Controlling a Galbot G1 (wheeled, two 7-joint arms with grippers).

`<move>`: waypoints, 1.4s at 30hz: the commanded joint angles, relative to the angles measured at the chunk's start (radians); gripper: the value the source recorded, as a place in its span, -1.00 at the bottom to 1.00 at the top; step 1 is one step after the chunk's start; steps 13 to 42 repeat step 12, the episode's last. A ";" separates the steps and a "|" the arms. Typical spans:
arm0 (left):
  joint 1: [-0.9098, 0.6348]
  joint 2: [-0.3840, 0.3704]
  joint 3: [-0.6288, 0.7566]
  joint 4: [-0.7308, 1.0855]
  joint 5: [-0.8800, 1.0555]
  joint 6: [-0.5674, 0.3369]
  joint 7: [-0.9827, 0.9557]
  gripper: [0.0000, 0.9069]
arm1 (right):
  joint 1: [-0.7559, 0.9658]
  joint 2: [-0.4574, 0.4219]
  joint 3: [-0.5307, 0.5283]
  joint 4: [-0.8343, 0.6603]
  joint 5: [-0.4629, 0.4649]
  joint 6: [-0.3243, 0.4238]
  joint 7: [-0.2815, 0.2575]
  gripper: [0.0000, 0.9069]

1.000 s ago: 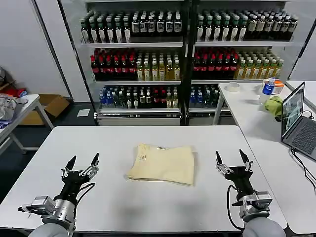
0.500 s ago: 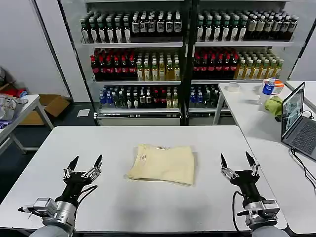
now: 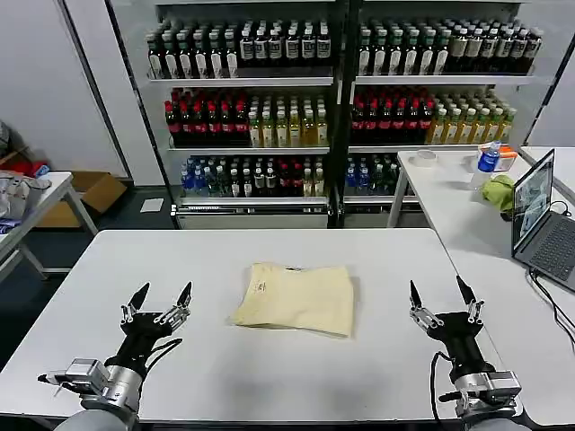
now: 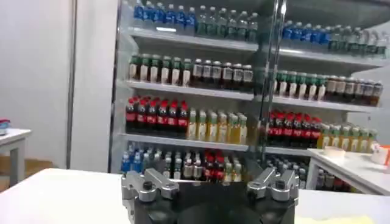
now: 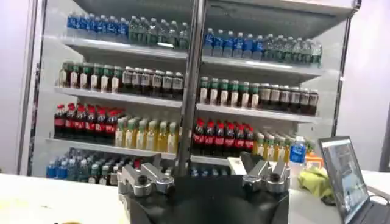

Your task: Fold and organize the clothes.

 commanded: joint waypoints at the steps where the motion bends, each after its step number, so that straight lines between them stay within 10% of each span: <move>1: -0.005 -0.001 0.013 0.003 0.020 0.002 0.021 1.00 | -0.022 0.003 0.012 0.017 -0.007 0.024 -0.014 1.00; 42: 0.004 0.014 0.005 0.009 0.035 -0.007 0.058 1.00 | -0.006 -0.039 0.024 0.018 0.009 0.045 -0.049 1.00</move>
